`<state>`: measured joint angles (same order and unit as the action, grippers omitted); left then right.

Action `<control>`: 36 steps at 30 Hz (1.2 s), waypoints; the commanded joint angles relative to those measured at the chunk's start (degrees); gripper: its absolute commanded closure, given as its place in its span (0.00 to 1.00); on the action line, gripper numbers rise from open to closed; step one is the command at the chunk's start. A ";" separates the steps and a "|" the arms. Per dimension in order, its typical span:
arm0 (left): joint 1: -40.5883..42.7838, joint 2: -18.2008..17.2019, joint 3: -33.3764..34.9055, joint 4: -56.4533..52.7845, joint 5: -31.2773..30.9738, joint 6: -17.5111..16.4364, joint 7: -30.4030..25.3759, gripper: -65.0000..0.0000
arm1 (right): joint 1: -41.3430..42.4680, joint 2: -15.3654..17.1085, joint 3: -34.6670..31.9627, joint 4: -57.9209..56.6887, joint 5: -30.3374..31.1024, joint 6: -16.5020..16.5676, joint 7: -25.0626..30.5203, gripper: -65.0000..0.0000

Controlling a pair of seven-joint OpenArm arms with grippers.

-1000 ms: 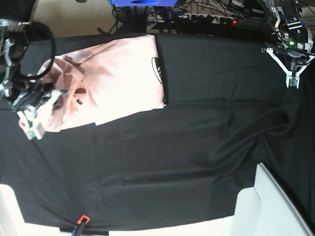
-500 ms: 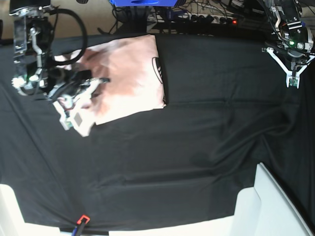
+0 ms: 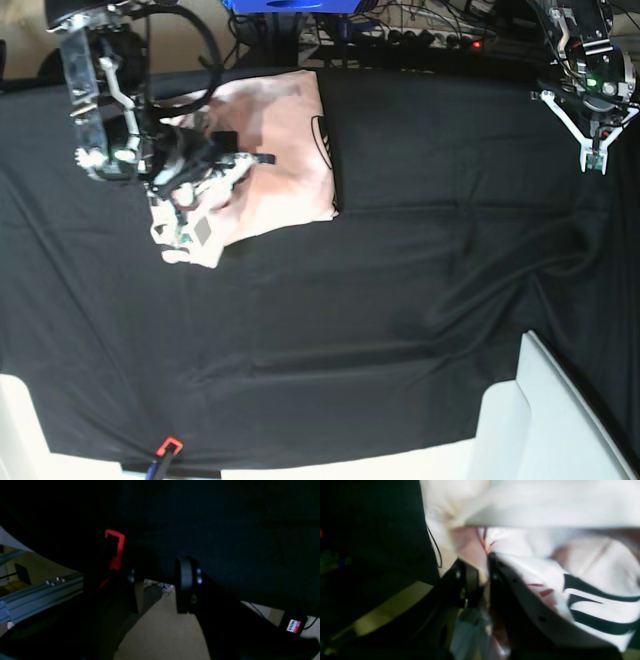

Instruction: Fold the T-shirt properly

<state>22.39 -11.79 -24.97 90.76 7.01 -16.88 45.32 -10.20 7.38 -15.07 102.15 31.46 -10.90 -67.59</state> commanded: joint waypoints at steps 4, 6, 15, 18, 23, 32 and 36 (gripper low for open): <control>0.16 -0.91 -0.22 0.89 0.07 0.40 -0.62 0.69 | 0.31 -2.06 -0.27 1.02 1.28 -2.16 0.12 0.75; 0.16 -0.91 -0.04 0.80 0.07 0.40 -0.62 0.69 | 0.31 -2.76 -0.27 1.02 1.37 -1.98 -0.23 0.67; 0.07 -0.91 -0.22 0.80 0.07 0.40 -0.62 0.69 | -0.75 -2.94 -7.04 6.55 1.55 -1.90 -0.41 0.27; 0.07 -0.91 -0.39 0.80 0.07 0.40 -0.62 0.69 | -1.01 -2.41 -6.78 9.98 1.55 -2.25 -0.50 0.30; 0.07 -1.79 -0.22 0.10 0.07 0.40 -0.62 0.69 | -1.63 -0.83 0.17 11.39 1.55 -2.25 -1.55 0.42; -0.02 -2.76 0.05 -3.16 0.07 0.40 -0.70 0.69 | 0.22 1.37 9.75 10.95 1.28 -1.90 -2.43 0.24; -0.02 -2.76 0.05 -2.89 0.07 0.40 -0.70 0.69 | 1.36 2.25 11.77 7.79 1.11 -2.25 -2.43 0.24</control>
<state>22.24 -13.63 -24.60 86.74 6.76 -16.88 45.15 -8.97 9.10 -3.77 109.25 32.34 -13.08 -70.24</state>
